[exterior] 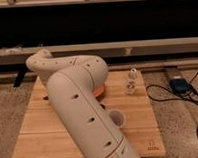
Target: Place the pepper on the white sponge
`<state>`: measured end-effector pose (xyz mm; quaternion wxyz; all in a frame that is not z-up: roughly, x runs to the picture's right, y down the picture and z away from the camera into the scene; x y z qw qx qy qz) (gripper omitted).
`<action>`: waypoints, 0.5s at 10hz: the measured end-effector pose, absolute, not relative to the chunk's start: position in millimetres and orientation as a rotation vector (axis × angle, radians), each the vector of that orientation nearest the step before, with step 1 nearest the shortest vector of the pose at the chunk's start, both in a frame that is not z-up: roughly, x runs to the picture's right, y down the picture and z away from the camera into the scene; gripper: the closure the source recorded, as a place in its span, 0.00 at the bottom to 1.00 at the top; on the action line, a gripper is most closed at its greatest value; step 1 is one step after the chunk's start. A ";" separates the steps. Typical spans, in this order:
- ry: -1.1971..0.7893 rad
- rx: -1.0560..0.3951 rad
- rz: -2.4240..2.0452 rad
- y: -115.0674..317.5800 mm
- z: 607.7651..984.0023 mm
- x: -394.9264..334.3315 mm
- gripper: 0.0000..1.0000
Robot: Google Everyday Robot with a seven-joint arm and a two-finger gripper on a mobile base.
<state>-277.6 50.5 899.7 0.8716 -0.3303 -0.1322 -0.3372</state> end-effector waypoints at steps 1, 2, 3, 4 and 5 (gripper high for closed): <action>-0.272 -0.690 -0.704 50.1 900.9 -277.7 0.23; -0.271 -0.688 -0.704 49.8 901.2 -279.0 0.21; -0.269 -0.688 -0.704 49.5 901.8 -279.6 0.21; -0.266 -0.688 -0.703 49.6 902.4 -278.9 0.21; -0.264 -0.688 -0.701 49.4 902.9 -277.4 0.21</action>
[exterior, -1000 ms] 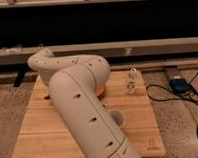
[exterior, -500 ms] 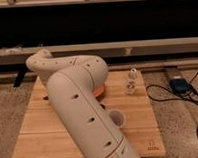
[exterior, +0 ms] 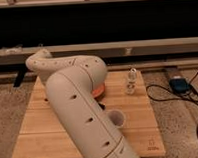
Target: Place the pepper on the white sponge
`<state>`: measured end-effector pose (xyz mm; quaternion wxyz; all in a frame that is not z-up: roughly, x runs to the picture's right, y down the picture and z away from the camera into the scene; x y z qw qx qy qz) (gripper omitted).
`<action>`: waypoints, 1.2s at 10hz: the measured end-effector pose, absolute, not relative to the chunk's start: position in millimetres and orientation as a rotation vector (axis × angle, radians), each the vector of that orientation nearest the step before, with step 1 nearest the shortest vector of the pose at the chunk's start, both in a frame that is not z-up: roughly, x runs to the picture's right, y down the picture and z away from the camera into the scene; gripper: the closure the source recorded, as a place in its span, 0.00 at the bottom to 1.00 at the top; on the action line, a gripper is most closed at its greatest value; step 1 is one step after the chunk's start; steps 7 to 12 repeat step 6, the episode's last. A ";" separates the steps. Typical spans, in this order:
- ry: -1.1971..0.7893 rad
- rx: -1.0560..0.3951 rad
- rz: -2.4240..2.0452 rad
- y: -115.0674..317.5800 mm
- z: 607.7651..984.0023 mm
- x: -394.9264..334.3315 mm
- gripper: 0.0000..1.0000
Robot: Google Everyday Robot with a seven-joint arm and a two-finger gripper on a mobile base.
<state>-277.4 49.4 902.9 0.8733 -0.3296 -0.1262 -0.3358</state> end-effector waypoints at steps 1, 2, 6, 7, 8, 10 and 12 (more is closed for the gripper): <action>-0.262 -0.689 -0.702 49.8 902.8 -276.6 0.21; -0.261 -0.686 -0.704 49.2 901.7 -276.6 0.21; -0.265 -0.678 -0.702 46.9 901.0 -276.8 0.21; -0.265 -0.678 -0.702 46.9 901.0 -276.8 0.21; -0.265 -0.678 -0.702 46.9 901.0 -276.8 0.21; -0.265 -0.678 -0.702 46.9 901.0 -276.8 0.21; -0.265 -0.678 -0.702 46.9 901.0 -276.8 0.21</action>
